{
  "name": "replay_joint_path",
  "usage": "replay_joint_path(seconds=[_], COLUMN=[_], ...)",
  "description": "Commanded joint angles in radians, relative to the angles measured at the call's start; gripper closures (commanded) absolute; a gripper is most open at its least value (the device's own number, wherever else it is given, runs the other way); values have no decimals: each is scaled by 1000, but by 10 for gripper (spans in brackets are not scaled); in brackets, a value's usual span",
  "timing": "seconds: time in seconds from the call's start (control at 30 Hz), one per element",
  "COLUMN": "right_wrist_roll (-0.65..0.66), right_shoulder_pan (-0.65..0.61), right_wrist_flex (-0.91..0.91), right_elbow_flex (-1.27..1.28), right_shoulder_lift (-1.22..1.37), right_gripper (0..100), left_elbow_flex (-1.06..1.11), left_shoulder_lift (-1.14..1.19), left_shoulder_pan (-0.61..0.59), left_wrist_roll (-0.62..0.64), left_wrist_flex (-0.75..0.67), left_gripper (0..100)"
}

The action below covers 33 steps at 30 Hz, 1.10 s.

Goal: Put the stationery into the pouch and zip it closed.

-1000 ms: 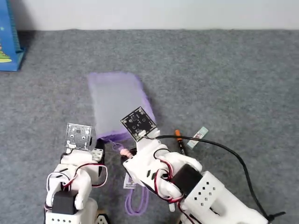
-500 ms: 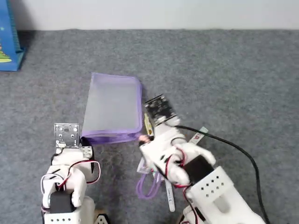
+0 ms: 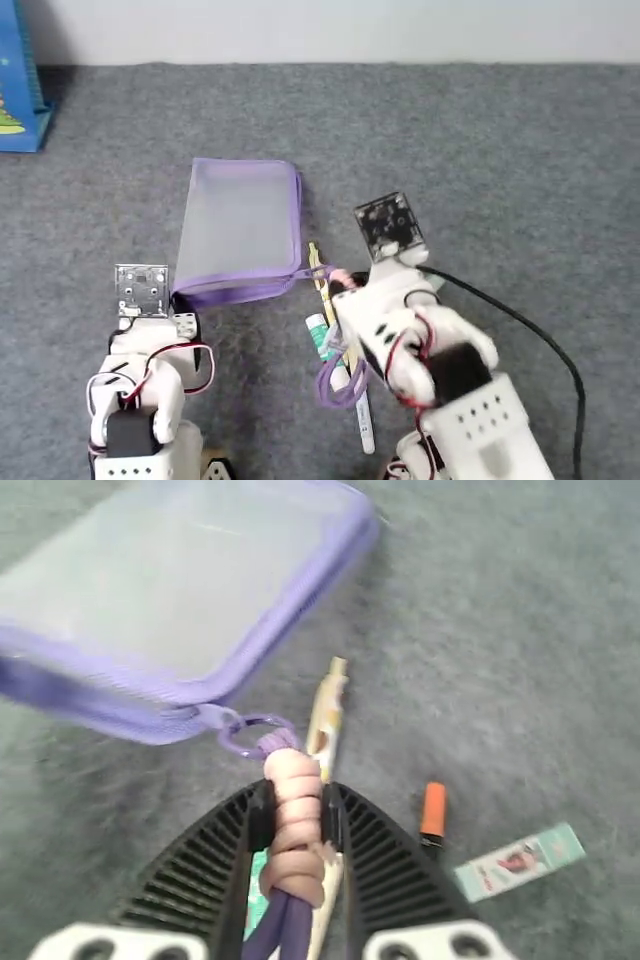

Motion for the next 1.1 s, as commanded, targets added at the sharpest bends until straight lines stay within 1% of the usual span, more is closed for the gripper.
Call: replay_joint_path(seconds=[0.0,0.17,0.33,0.47,0.6,0.7,1.07], right_wrist_roll=[2,-34,-41,-41,-43,-41,-46], right_shoulder_pan=[-99,-208,-260,-263,-265,-265,-265], right_wrist_flex=[38,45,82,104,114,114,116], right_elbow_flex=[-11,-9,-9,-9,-9,-9,-17], right_shoulder_lift=[-134,-312,-417,-440,-441,-449,-450], right_gripper=[991,991,991,991,991,991,991], left_elbow_flex=[-35,-35,-47,-64,-64,-58,-56], left_shoulder_lift=[-9,-9,-9,-9,-9,-9,-9], left_shoulder_pan=[-6,-6,-6,-6,-9,-9,-8], left_wrist_roll=[-5,-6,-6,2,80,87,84], left_wrist_flex=[-29,-29,-28,2,6,8,17], left_gripper=[985,984,978,891,777,724,721])
